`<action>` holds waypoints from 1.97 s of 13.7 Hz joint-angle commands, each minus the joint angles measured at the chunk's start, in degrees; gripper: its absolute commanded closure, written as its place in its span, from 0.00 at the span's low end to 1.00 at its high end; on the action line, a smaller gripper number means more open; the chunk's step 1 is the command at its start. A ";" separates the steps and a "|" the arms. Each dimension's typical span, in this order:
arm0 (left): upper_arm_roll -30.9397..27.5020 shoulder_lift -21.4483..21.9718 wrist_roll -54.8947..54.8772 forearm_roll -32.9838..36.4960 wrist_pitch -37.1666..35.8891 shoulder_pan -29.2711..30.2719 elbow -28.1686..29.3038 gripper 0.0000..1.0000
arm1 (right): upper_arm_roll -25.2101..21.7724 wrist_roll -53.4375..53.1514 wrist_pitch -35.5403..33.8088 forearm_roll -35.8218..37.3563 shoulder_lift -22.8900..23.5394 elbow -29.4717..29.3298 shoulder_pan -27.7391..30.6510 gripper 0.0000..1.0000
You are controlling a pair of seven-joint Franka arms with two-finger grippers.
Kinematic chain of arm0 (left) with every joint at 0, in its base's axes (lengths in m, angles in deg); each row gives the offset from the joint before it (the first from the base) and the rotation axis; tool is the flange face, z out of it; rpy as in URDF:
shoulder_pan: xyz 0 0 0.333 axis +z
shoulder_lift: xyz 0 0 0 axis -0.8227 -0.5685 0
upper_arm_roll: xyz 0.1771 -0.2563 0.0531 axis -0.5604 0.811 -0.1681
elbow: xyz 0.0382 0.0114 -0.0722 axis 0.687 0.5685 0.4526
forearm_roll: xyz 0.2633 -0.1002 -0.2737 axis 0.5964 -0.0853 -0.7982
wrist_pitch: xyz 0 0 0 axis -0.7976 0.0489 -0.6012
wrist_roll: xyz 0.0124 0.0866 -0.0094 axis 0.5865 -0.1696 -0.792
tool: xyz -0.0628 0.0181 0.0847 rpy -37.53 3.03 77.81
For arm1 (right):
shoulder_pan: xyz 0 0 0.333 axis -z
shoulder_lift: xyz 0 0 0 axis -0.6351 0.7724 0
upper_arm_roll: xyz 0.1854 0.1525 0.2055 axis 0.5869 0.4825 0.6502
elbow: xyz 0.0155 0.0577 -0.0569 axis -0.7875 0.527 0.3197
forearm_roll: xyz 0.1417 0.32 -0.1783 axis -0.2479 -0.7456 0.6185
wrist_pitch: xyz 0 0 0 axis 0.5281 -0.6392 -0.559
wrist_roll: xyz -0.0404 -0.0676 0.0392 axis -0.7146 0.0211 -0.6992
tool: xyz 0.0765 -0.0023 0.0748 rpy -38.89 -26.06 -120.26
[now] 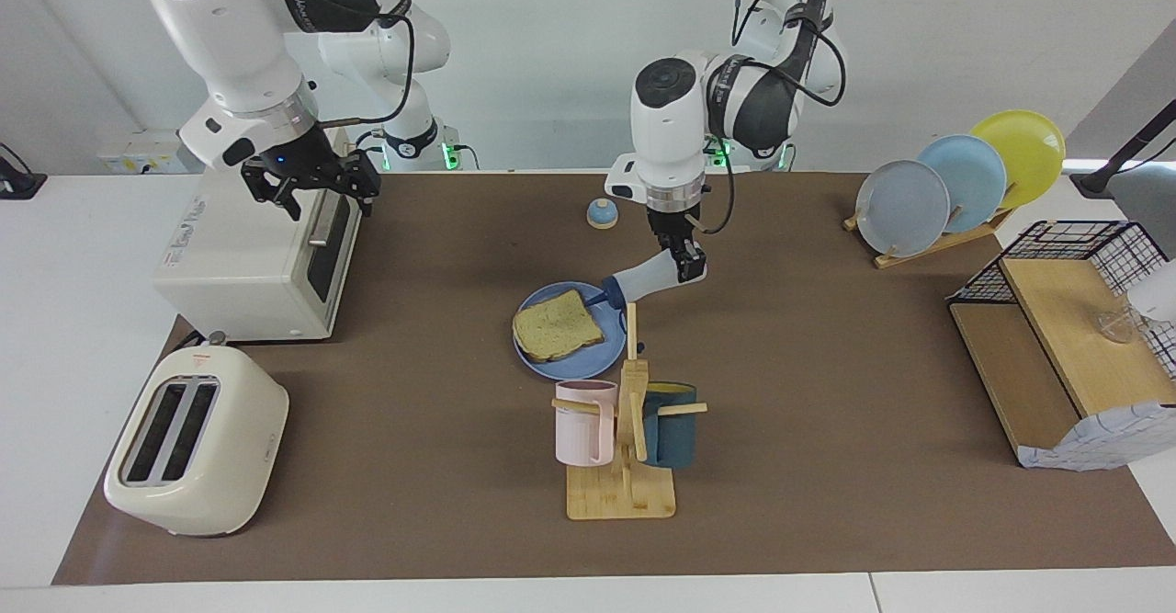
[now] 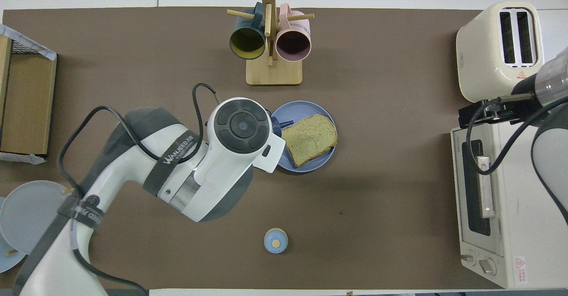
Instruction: Put bread on plate and add seasoning
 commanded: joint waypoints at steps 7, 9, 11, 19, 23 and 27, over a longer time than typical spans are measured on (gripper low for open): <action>-0.44 -14.36 0.98 21.56 -17.38 -6.35 -15.98 1.00 | -0.87 2.96 -1.96 0.24 -0.60 -0.84 1.05 0.00; -0.53 -14.27 0.98 22.38 -18.25 -8.19 -16.41 1.00 | -0.88 2.88 -0.82 0.06 -0.42 -1.19 1.14 0.00; -0.44 -14.45 0.89 22.03 -19.57 -10.21 -17.64 1.00 | -0.88 2.97 0.06 -0.03 -0.25 -1.19 1.05 0.00; -0.79 -14.54 0.80 25.89 -15.28 -7.95 -16.08 1.00 | -1.05 4.20 -2.74 -0.12 -0.95 -1.02 1.31 0.00; -0.79 -14.54 0.45 25.90 -14.83 -6.00 -16.42 1.00 | -1.58 4.29 -3.97 0.06 -1.04 -1.02 1.40 0.00; -0.44 -14.71 0.45 24.59 -17.46 -10.47 -18.78 1.00 | -1.49 4.11 -3.28 0.06 -0.95 -1.11 2.02 0.00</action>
